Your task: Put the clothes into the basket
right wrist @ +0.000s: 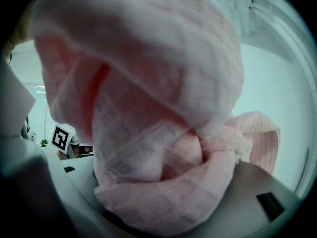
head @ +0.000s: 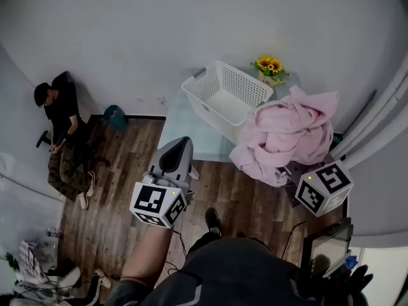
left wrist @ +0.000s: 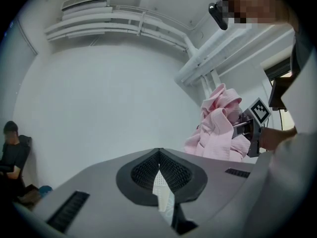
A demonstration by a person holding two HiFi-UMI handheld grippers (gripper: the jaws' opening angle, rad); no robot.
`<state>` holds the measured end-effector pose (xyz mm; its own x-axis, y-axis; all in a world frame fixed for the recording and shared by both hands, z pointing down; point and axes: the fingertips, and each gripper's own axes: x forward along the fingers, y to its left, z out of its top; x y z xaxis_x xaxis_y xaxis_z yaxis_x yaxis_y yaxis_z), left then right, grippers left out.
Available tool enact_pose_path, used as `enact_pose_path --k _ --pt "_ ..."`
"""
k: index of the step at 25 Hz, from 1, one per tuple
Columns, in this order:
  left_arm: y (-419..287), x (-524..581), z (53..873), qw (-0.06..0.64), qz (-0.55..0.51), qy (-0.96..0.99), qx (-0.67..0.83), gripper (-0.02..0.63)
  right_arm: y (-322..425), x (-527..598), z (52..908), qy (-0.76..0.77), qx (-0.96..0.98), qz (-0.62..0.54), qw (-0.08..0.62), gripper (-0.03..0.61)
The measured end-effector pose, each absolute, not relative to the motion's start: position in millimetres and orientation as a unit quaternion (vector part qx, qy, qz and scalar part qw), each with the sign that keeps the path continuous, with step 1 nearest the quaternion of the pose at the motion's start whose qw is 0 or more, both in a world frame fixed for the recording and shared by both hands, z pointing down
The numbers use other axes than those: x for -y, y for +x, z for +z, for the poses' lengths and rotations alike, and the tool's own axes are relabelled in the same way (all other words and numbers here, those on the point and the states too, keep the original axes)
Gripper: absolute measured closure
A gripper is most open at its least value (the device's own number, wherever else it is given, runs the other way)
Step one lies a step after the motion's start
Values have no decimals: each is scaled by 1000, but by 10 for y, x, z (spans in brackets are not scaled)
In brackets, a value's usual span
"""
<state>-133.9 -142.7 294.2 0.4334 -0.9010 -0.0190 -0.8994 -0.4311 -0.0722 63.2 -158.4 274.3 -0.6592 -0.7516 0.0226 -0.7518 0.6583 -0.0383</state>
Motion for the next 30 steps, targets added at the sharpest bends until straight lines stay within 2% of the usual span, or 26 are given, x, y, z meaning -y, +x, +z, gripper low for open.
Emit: enact_pose_path --k 10,19,26,30 --pt "-1790 3285 2821 36 -23 -857 -514 604 279 3449 2610 443 895 42 25 259" --pt "-2228 4606 2562 22 -25 -873 -486 604 -212 4769 2253 455 887 24 78 259" --pt "-2271 5508 2948 -1 -32 -880 -474 604 -301 5756 2613 450 886 34 112 259" --pt "-2269 5637 2939 -10 -32 -881 -471 606 -377 5919 2603 435 890 29 137 259"
